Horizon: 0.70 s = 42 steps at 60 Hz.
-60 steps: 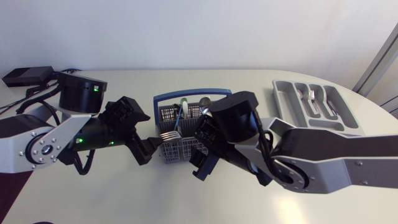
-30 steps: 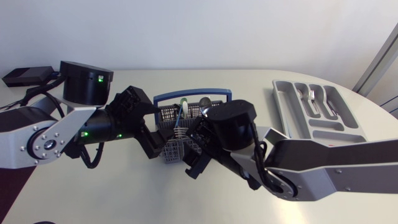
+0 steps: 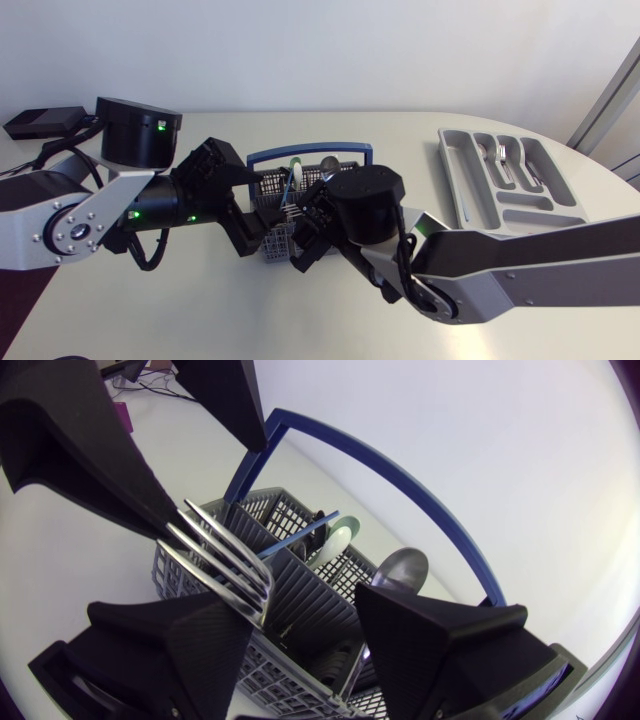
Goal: Sort the cutlery from the basket into the organizer compartments.
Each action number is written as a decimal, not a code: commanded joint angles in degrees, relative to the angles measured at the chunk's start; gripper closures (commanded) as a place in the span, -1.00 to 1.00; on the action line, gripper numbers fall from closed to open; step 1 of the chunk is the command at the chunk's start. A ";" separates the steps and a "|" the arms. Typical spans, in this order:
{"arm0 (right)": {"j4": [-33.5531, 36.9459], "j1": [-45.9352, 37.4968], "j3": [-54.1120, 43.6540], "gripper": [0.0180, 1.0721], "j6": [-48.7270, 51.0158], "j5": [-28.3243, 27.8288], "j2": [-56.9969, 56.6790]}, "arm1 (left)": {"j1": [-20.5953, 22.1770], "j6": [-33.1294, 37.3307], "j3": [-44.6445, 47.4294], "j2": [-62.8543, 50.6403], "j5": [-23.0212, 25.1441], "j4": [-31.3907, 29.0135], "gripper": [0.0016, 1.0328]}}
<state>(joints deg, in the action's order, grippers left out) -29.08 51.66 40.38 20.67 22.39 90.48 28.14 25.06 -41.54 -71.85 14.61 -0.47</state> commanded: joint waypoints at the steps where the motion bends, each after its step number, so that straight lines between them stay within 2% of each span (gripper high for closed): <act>1: -1.77 0.37 0.40 0.04 0.16 0.72 1.28 | -0.54 -1.33 -1.18 -0.48 0.77 0.12 -0.87; 9: -2.91 0.46 -0.30 0.29 0.87 0.72 1.28 | -0.98 -1.33 -0.91 0.31 1.12 -0.58 -0.87; 12: -3.88 0.55 -0.74 0.46 1.57 0.63 1.11 | -1.33 -1.33 -0.74 0.75 1.56 -0.76 -0.87; 21: -3.79 1.16 -0.83 0.78 2.01 -0.33 1.02 | -1.42 -1.15 -0.12 1.45 1.65 -1.11 -0.87; 42: -3.00 0.99 -2.15 0.89 2.01 -2.18 -2.59 | -3.27 -0.45 1.11 3.74 2.35 -2.52 -0.87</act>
<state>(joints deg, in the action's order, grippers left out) -31.94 52.40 40.03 22.76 21.10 89.89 25.36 25.08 -41.52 -69.06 16.25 -2.68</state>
